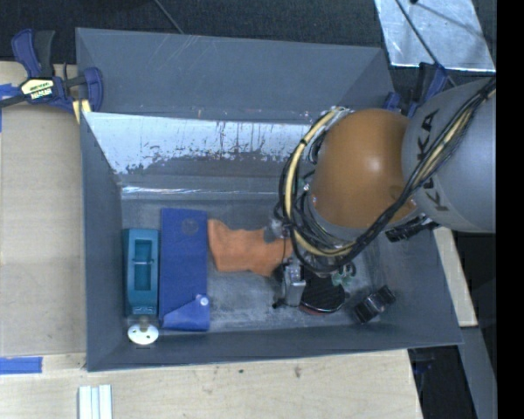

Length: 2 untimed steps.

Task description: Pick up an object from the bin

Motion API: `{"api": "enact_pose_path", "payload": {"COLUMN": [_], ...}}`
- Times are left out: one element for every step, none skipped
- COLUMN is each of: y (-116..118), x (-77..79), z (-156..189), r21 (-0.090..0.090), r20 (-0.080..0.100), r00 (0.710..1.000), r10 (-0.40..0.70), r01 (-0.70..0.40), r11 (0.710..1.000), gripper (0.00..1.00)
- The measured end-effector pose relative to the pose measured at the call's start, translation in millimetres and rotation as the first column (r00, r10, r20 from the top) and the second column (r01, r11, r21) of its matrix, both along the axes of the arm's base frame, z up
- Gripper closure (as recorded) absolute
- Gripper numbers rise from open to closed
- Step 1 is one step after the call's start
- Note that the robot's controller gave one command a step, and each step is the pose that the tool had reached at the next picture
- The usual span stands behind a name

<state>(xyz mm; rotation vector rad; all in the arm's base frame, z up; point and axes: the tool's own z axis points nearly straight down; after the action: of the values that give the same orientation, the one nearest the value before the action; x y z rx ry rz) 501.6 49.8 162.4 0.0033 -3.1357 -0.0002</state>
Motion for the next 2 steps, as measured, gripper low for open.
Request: {"api": "enact_pose_path", "payload": {"y": [0,7], "x": [2.0,17.6], "z": [4,-31], "r21": [0.000,0.002], "r20": [0.008,0.015], "r00": [1.000,0.988], "r10": [-0.002,-0.152], "r01": [0.002,0.152], "r11": [1.000,0.988], "gripper": [0.00,0.00]}}
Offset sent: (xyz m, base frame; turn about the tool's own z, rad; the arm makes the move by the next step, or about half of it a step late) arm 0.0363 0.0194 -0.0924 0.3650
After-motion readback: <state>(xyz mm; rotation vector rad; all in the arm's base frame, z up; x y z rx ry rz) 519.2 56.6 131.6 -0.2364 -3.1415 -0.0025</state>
